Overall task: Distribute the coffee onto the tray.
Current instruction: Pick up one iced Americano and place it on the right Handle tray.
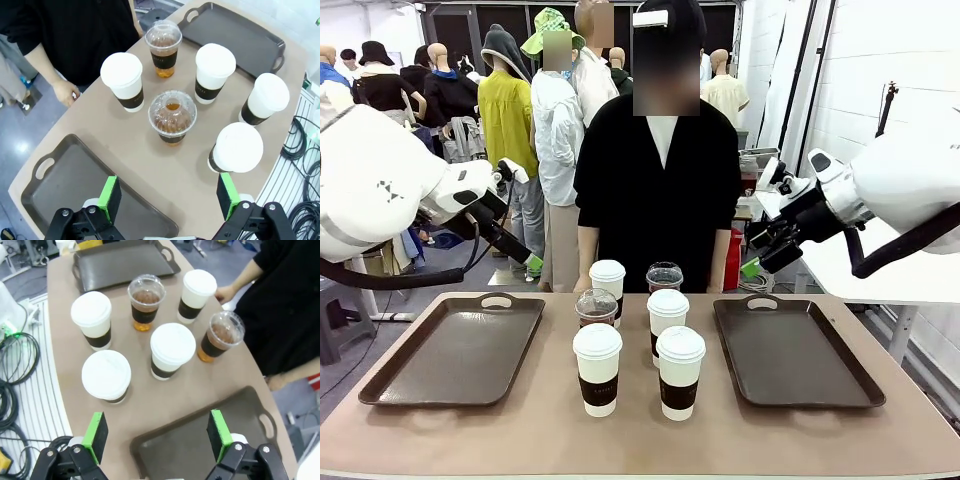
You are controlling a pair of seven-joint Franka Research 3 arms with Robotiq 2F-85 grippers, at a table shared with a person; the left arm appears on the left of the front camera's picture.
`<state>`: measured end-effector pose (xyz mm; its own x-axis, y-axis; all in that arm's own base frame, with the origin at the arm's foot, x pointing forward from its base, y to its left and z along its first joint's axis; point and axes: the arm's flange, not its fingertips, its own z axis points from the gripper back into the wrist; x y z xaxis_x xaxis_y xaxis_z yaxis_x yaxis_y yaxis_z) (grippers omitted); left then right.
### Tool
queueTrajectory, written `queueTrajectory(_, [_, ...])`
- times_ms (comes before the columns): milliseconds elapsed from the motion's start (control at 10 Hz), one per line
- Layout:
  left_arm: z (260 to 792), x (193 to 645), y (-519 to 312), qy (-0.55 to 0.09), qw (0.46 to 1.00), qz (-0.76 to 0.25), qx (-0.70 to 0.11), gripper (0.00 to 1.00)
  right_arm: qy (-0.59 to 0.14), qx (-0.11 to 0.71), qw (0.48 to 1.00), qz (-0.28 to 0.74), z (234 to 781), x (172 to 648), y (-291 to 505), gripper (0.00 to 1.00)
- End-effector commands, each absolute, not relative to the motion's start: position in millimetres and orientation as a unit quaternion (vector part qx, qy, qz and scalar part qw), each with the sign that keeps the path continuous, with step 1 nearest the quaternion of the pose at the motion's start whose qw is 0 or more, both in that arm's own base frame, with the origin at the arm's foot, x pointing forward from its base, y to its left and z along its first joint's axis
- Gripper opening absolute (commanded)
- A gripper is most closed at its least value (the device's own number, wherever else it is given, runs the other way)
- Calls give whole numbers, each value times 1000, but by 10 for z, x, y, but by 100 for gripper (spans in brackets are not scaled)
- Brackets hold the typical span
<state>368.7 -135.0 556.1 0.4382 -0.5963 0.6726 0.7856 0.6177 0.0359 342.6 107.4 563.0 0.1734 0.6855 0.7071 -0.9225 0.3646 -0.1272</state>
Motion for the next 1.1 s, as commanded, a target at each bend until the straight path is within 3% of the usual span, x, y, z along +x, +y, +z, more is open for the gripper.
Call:
queueTrajectory(0, [5434,3648,-1304,-350,821,-421,-164,100,-342,182,741,549,5619,3555,1107,100])
queueTrajectory(300, [5406,3603,-1341,-357,816,-427,-158,100,-327,187,760,529,5660,3614,1162,100])
queueTrajectory(1000, [5489,3627,-1344,-337,832,-414,-152,100,-341,180,749,538,5610,3526,1134,100])
